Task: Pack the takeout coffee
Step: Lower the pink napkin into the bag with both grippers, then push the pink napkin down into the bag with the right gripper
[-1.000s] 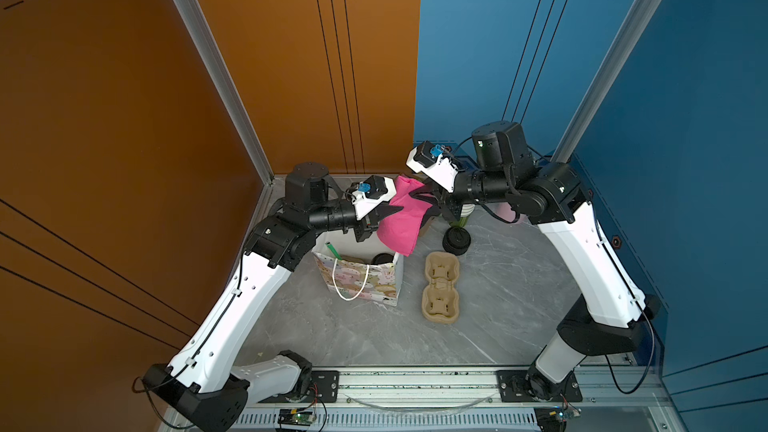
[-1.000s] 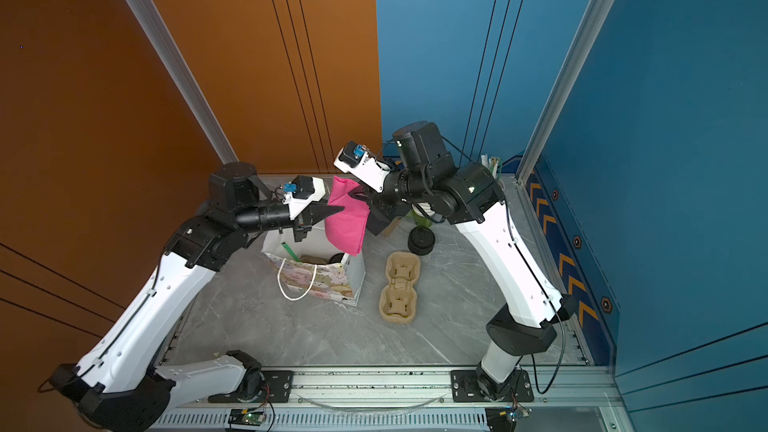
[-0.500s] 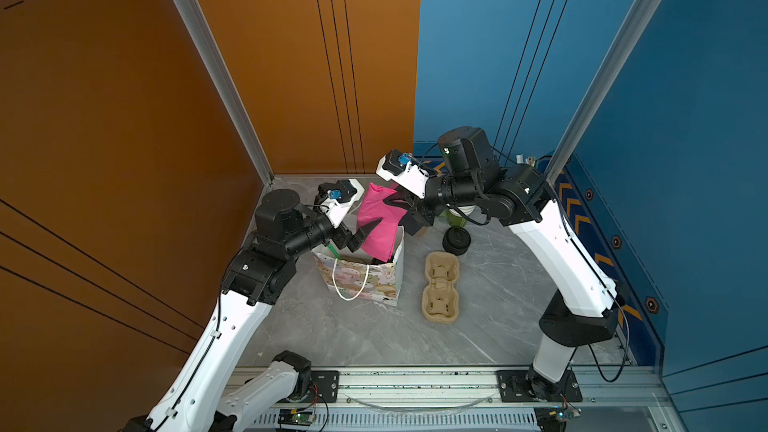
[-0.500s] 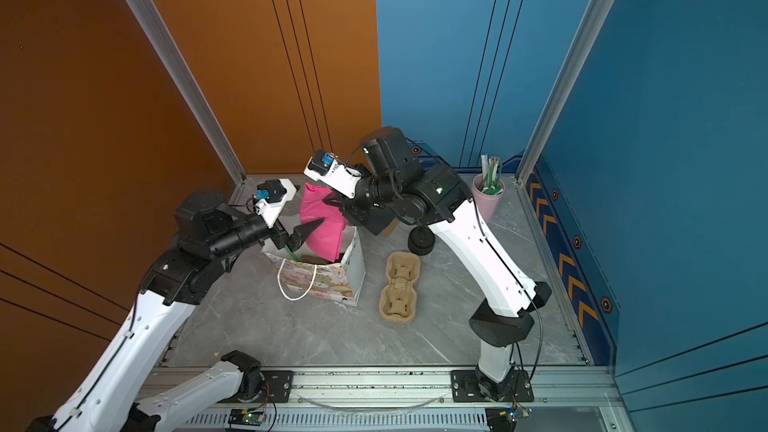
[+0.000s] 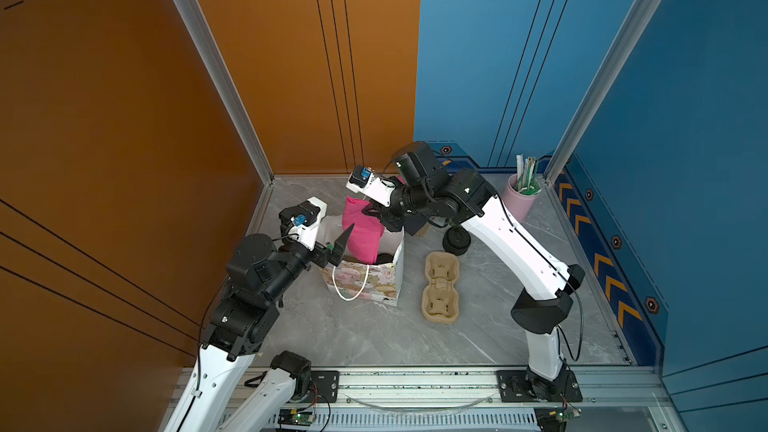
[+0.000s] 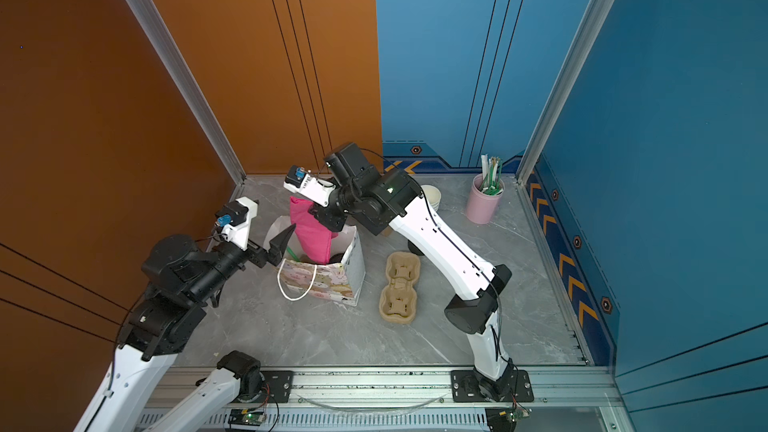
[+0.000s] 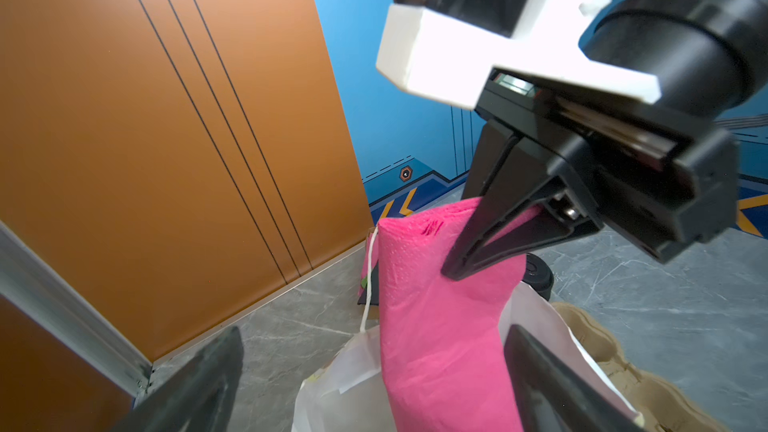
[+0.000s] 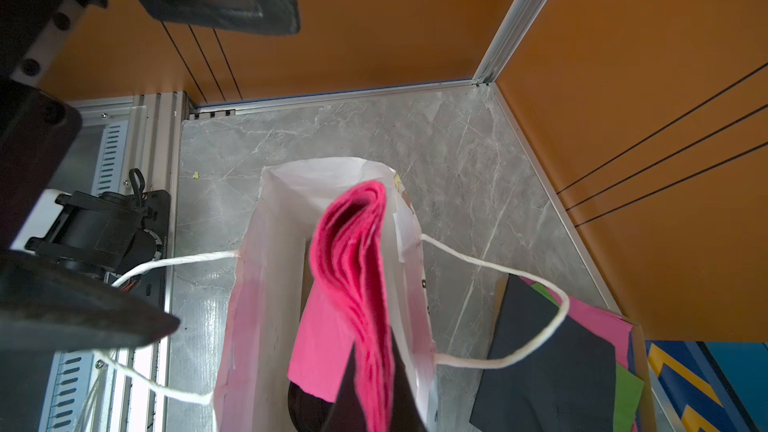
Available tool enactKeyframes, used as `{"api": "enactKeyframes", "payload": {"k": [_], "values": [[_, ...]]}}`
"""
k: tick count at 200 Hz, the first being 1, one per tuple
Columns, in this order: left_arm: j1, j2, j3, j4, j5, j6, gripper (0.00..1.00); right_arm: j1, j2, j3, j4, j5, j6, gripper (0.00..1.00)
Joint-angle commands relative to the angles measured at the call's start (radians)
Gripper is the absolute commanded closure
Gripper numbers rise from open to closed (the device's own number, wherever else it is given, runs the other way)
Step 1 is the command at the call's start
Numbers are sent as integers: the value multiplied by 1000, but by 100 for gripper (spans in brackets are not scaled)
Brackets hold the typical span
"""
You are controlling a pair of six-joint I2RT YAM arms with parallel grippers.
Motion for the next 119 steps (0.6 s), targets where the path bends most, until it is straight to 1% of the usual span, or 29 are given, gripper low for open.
{"api": "enactKeyframes", "payload": {"k": [1,70,119], "values": [[10,-28,-29,-1,-109,-40,2,22,35,24,30,14,45,100],[11,-68,-71,-10,-147,-68,2,35,171,19,65,15,86,100],[13,-69,-78,-14,-168,-71,2,34,214,-27,81,23,88,99]]}}
